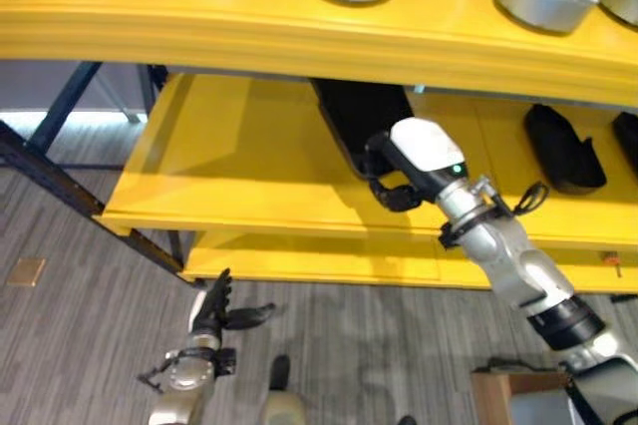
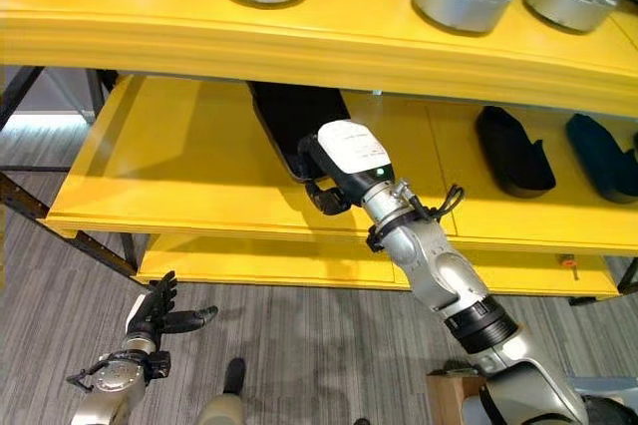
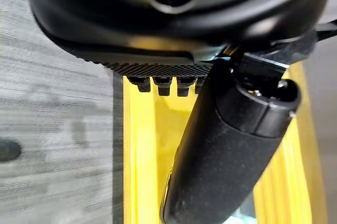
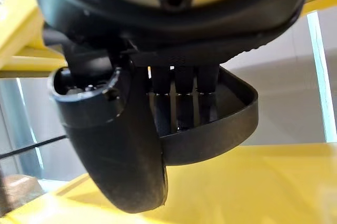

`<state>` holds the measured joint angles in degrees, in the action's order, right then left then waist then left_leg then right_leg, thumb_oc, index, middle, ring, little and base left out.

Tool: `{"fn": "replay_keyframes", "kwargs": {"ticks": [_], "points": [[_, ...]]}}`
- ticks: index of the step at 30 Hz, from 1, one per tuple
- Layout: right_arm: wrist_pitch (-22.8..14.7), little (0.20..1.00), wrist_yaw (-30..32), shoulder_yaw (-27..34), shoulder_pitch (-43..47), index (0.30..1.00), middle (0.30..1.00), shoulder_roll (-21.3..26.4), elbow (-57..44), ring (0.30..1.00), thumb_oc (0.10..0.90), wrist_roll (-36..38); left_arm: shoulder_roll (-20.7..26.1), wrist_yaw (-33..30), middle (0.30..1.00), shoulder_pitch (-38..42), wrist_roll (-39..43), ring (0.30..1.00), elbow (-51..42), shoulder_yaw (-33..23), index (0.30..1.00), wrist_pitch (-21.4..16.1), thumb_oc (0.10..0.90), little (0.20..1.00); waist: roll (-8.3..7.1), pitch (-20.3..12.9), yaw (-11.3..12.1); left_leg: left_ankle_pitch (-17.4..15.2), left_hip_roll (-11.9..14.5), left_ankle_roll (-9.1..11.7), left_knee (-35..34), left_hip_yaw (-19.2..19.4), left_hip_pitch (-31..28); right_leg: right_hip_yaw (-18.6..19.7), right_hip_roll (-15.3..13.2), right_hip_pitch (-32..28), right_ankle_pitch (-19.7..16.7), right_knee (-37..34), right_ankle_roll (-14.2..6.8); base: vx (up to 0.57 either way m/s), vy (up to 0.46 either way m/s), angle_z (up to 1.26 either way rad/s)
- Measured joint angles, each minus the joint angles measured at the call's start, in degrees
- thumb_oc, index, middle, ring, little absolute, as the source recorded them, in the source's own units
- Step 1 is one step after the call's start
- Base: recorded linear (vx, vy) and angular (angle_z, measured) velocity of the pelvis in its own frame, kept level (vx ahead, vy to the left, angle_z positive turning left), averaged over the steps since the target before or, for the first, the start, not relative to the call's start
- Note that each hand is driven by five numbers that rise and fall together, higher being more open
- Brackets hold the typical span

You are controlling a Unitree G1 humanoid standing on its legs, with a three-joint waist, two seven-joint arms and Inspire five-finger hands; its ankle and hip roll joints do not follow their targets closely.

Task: Move parts from the plastic box to the shelf.

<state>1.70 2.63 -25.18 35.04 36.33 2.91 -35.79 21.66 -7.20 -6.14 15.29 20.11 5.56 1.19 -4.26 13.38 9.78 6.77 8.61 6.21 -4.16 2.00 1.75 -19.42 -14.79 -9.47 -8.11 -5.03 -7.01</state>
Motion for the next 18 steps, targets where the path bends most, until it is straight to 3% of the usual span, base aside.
{"fn": "replay_keyframes", "kwargs": {"ticks": [6,13,15,18], "points": [[3.27,0.3,0.2,-0.37,3.33,0.3,0.3,-0.75,9.59,0.3,0.4,0.16,-0.01,0.14,1.0,-0.95,0.08,1.0,-0.03,0.85,1.0,-0.01,0.9,1.0,-2.53,-1.56,0.06,0.18,-0.66,-0.15,-0.12,1.27,1.28,0.13,-0.84,2.28,0.04,-0.01,-0.15,0.02,0.057,-0.12],[4.57,0.3,1.01,-4.1,9.77,0.3,0.3,-1.18,20.99,0.3,0.4,2.81,0.7,-0.16,1.0,-0.89,0.32,1.0,-0.07,1.53,1.0,-0.28,0.9,1.0,-2.5,-1.54,0.34,2.23,-0.5,0.16,0.07,2.34,5.53,0.22,-0.99,7.04,2.07,-0.01,-2.42,-0.07,-0.019,-0.09],[4.93,0.3,1.18,-5.16,12.68,0.3,0.3,-1.19,24.86,0.3,0.4,3.07,0.74,-0.35,1.0,-0.11,0.68,1.0,-0.11,2.24,1.0,-0.6,0.9,1.0,-1.51,-0.9,0.37,2.61,0.19,0.17,1.6,2.08,8.57,0.32,-0.51,9.24,2.0,-0.01,-3.5,-0.13,-0.054,-0.02],[5.67,0.3,1.86,-5.59,14.25,0.3,0.3,-1.19,27.63,0.3,0.4,4.59,0.71,-0.88,1.0,0.44,2.5,1.0,-0.1,4.11,1.0,-1.14,0.9,1.0,0.59,0.75,0.35,2.4,1.17,-0.16,3.63,1.61,11.46,0.32,0.43,11.22,1.82,-0.04,-3.02,-0.14,-0.044,-0.02]]}}
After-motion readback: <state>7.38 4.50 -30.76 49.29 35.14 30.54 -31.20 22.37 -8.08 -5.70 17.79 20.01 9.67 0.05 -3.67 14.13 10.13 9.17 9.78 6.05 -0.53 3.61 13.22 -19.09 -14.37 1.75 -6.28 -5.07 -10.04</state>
